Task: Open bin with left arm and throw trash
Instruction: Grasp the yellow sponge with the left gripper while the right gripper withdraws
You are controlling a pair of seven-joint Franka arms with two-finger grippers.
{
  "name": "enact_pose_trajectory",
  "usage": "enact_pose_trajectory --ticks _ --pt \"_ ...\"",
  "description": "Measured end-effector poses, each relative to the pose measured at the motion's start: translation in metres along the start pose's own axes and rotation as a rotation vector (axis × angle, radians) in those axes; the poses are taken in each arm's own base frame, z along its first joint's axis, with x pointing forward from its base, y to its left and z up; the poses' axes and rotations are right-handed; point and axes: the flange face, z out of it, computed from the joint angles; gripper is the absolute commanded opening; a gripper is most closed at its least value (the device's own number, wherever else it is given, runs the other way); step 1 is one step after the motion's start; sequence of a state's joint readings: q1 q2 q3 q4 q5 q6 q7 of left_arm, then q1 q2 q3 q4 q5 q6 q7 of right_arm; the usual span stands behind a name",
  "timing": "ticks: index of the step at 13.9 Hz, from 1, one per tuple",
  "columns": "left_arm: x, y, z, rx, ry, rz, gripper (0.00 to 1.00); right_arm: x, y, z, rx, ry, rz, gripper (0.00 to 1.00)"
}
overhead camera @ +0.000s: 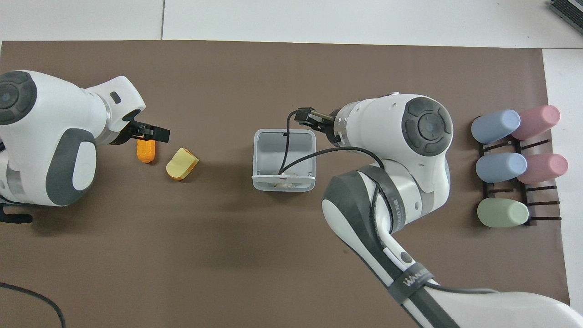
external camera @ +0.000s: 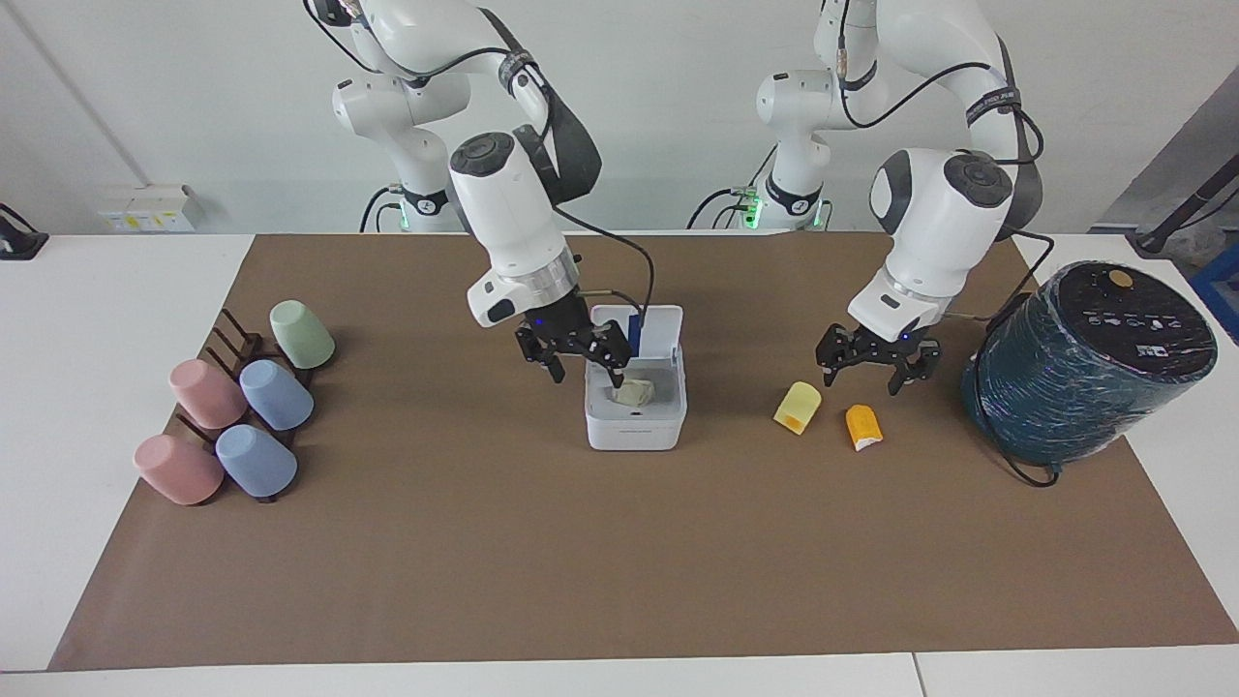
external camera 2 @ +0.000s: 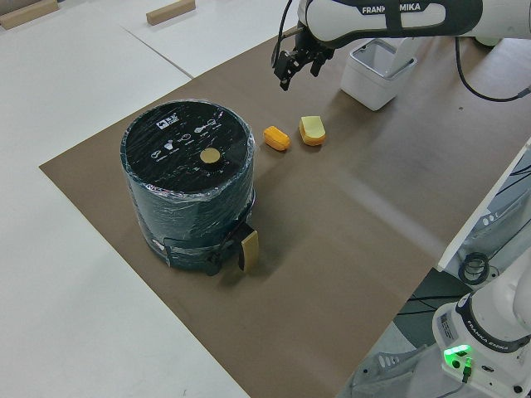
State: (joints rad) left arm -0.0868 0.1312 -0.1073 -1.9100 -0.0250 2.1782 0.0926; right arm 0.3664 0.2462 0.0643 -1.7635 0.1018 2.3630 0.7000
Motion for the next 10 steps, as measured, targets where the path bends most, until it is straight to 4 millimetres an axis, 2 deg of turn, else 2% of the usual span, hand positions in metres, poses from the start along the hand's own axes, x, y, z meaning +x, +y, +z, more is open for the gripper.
enact_pose_trajectory --ticks 3,6,10 --pt "-0.008 0.013 0.034 -0.003 0.008 0.063 1.0 0.034 0.039 -0.02 -0.095 0.071 -0.117 1.0" --pt "-0.015 0.034 0.069 -0.012 -0.01 0.1 1.0 0.066 0.09 -0.058 -0.167 0.059 -0.189 1.0" --pt "-0.023 0.036 0.089 -0.015 -0.025 0.161 1.0 0.081 0.144 -0.118 -0.232 0.013 -0.199 1.0"
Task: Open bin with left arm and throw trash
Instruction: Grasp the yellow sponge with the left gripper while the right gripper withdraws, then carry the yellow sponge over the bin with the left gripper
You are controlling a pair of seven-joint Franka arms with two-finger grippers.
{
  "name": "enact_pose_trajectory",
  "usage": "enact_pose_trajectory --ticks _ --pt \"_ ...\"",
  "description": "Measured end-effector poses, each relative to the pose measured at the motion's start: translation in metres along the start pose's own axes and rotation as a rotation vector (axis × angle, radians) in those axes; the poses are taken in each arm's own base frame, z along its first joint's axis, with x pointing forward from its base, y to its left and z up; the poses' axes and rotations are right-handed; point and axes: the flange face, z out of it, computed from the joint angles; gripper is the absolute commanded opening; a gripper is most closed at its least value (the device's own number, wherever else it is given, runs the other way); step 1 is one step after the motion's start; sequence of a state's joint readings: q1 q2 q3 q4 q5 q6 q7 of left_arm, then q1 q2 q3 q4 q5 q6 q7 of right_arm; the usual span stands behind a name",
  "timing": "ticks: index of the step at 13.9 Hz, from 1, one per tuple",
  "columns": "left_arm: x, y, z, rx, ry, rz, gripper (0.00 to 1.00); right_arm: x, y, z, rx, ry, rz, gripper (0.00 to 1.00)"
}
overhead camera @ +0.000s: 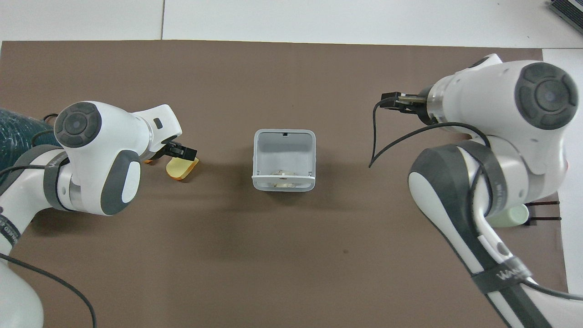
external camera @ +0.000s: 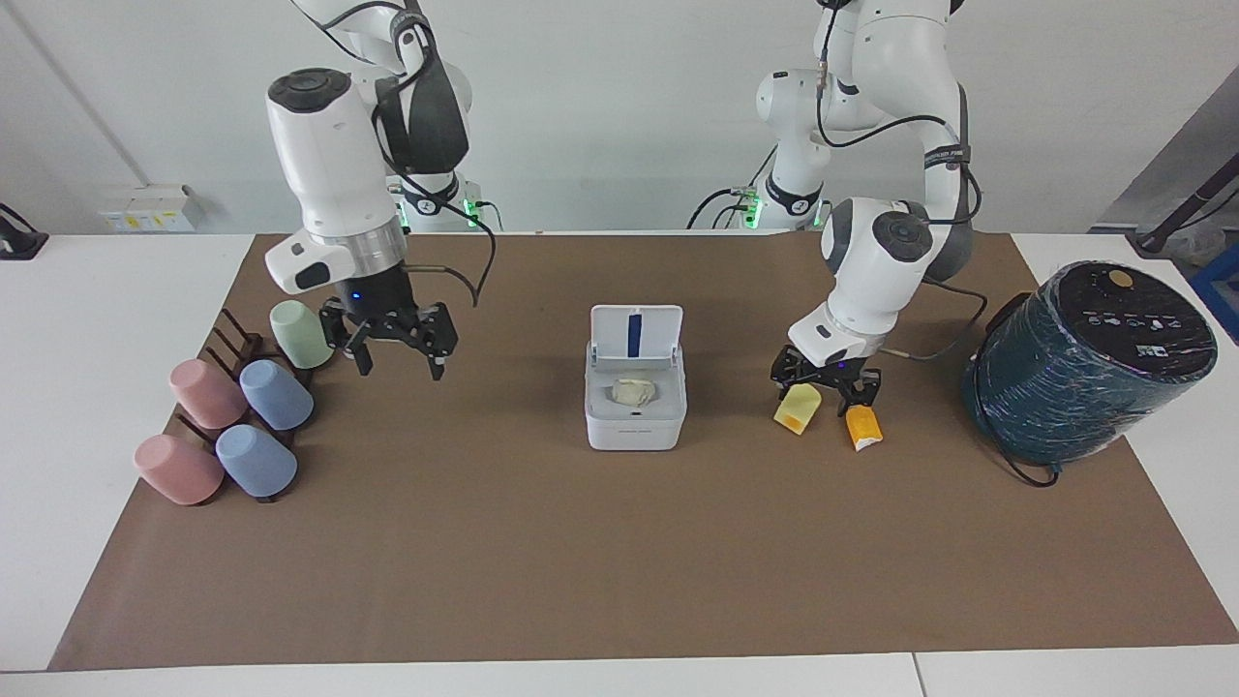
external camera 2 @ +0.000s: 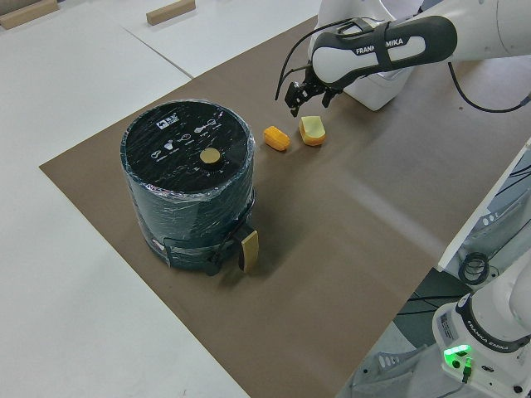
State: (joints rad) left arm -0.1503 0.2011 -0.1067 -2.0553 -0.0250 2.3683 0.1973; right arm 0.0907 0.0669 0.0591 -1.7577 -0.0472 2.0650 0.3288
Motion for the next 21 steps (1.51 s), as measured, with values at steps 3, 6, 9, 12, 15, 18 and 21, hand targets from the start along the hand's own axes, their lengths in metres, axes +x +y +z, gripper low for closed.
enact_pose_trajectory --ticks 3,6,9,12,15,18,21 --pt "-0.004 0.001 0.018 -0.003 -0.008 0.024 1.0 -0.004 0.031 -0.029 -0.033 -0.055 0.037 1.0" --pt "-0.007 0.003 0.033 -0.006 -0.011 0.033 0.91 -0.008 0.039 -0.058 -0.055 -0.116 0.048 1.0" --pt "-0.007 0.005 0.037 -0.007 -0.013 0.038 0.6 -0.01 0.046 -0.072 -0.067 -0.166 0.009 1.0" --pt "-0.007 0.006 0.037 -0.007 -0.013 0.04 0.12 -0.01 0.062 -0.079 -0.076 -0.191 0.013 1.0" --pt "-0.006 0.004 0.035 -0.006 -0.011 0.038 0.0 -0.015 0.07 -0.09 -0.078 -0.187 0.023 1.0" --pt "0.006 -0.002 0.016 -0.005 -0.011 0.029 0.0 -0.019 0.077 -0.093 -0.08 -0.186 0.036 1.0" --pt "0.036 -0.005 -0.046 -0.011 -0.037 -0.041 0.0 -0.018 0.084 -0.093 -0.079 -0.186 0.049 1.0"
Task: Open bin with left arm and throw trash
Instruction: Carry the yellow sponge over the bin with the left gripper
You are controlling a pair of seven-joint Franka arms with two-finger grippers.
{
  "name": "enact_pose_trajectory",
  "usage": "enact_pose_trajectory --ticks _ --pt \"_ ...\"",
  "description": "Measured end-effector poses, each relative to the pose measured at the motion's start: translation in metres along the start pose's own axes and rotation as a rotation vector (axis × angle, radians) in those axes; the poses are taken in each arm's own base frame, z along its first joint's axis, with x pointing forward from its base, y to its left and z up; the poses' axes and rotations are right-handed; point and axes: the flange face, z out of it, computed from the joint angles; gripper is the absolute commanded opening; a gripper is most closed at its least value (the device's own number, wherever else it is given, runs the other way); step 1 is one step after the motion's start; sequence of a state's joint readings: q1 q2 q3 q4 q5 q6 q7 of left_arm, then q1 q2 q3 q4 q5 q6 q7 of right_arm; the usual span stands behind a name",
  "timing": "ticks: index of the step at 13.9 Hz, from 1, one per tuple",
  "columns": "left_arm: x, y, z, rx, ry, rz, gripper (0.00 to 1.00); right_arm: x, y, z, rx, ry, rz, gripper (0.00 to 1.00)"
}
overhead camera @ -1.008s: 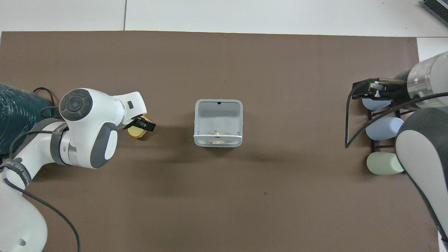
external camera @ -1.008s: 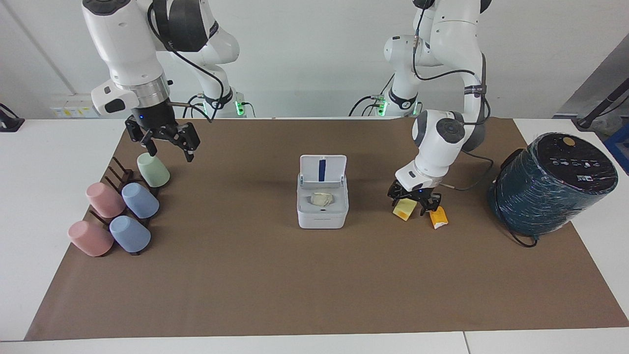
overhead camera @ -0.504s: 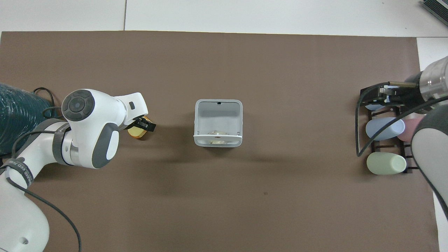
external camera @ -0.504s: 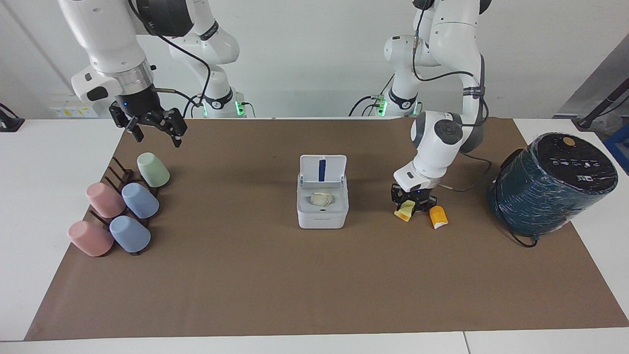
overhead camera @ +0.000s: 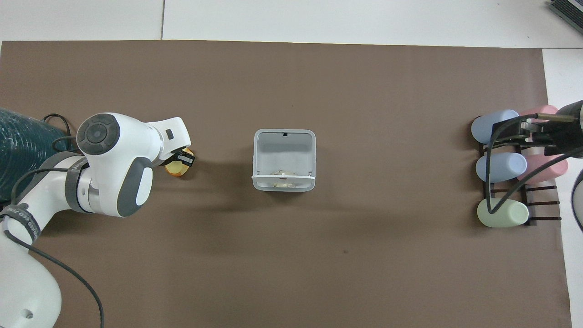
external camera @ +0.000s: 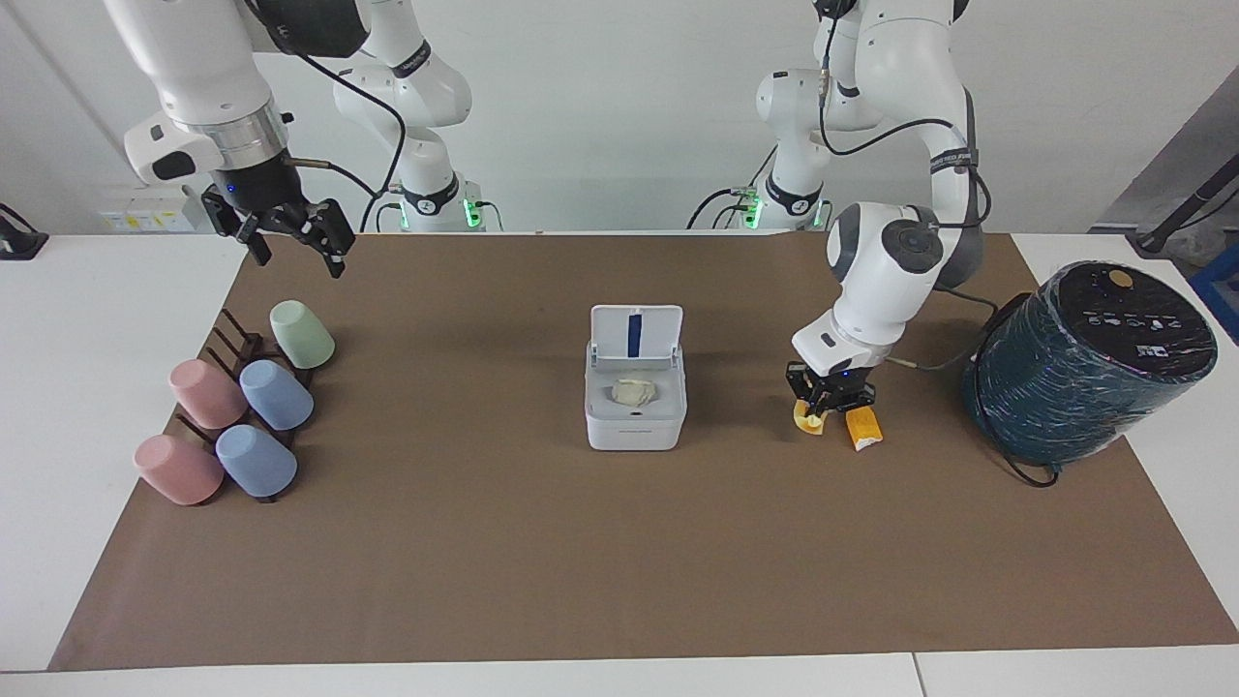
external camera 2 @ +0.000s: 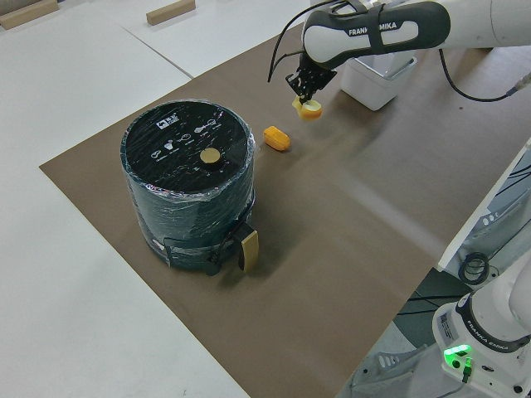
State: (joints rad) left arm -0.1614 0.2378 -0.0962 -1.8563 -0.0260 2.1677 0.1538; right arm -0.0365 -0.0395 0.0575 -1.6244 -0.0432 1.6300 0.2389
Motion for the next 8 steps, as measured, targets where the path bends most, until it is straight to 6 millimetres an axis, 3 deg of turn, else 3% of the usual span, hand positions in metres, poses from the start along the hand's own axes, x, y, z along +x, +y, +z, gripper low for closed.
enact_pose_trajectory --ticks 1,3,8 --pt "0.007 0.006 -0.019 -0.003 -0.003 -0.042 0.0 0.0 0.001 0.0 0.001 0.0 0.002 1.0" --pt "0.017 0.037 -0.037 -0.01 0.009 -0.13 0.0 0.0 0.001 0.0 0.001 -0.002 0.002 1.0" --pt "0.024 0.137 -0.049 -0.05 0.026 -0.318 0.0 0.0 0.001 0.001 0.001 -0.003 0.001 1.0"
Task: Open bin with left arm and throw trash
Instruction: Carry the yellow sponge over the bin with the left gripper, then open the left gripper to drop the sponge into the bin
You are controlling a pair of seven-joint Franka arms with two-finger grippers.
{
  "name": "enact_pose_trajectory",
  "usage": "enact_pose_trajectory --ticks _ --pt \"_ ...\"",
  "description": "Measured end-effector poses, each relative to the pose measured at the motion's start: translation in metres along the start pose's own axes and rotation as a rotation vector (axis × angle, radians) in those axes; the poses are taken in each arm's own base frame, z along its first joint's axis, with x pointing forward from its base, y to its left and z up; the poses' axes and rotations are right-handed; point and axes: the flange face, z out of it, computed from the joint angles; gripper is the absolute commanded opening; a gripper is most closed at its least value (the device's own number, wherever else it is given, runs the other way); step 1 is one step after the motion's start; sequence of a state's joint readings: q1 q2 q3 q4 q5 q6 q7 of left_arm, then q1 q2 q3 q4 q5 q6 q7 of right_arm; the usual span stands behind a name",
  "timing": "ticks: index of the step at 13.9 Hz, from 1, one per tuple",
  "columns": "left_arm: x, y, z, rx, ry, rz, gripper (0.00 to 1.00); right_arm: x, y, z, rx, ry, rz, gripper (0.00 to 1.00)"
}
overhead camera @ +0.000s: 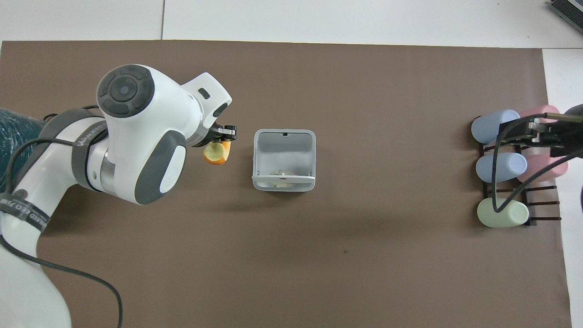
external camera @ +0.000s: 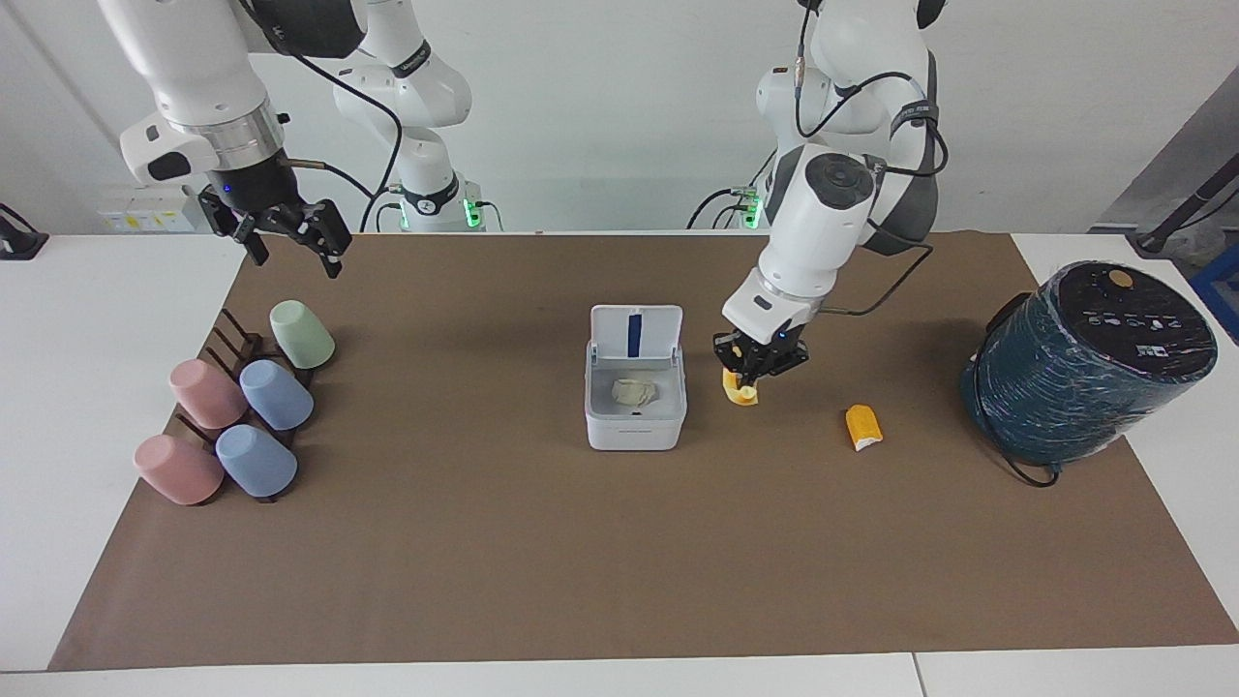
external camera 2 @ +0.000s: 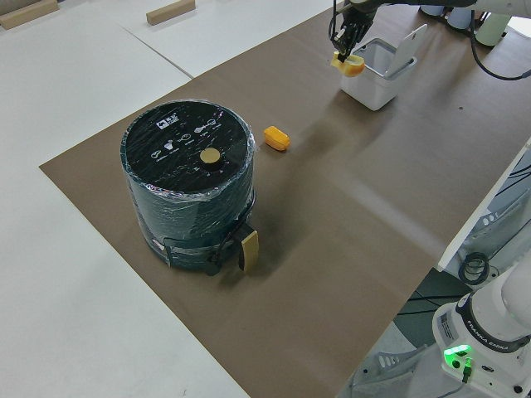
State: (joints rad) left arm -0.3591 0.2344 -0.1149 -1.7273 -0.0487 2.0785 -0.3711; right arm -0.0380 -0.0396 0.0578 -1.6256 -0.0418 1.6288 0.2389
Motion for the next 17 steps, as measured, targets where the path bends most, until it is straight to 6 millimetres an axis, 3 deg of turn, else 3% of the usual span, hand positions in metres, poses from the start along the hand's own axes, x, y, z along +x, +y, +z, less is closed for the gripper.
enact_pose_trajectory --ticks 5,9,12,15,16,17 --pt "-0.015 0.045 -0.007 -0.025 0.016 -0.101 0.0 -0.002 0.001 -0.004 0.0 0.003 -0.061 1.0" --pt "-0.027 0.088 -0.008 -0.08 0.075 -0.171 0.0 -0.005 0.023 -0.012 -0.004 -0.013 -0.037 1.0" --pt "-0.029 0.1 0.003 -0.097 0.087 -0.189 0.0 -0.004 0.033 -0.012 -0.004 -0.015 -0.021 1.0" --pt "-0.033 0.102 0.025 -0.089 0.072 -0.189 0.0 -0.005 0.03 -0.012 -0.004 -0.019 -0.027 1.0" --pt "-0.035 0.102 0.032 -0.084 0.065 -0.188 0.05 -0.005 0.027 -0.012 -0.004 -0.018 -0.032 1.0" --pt "-0.037 0.103 0.037 -0.081 0.059 -0.189 0.21 -0.006 0.025 -0.012 -0.004 -0.018 -0.037 1.0"
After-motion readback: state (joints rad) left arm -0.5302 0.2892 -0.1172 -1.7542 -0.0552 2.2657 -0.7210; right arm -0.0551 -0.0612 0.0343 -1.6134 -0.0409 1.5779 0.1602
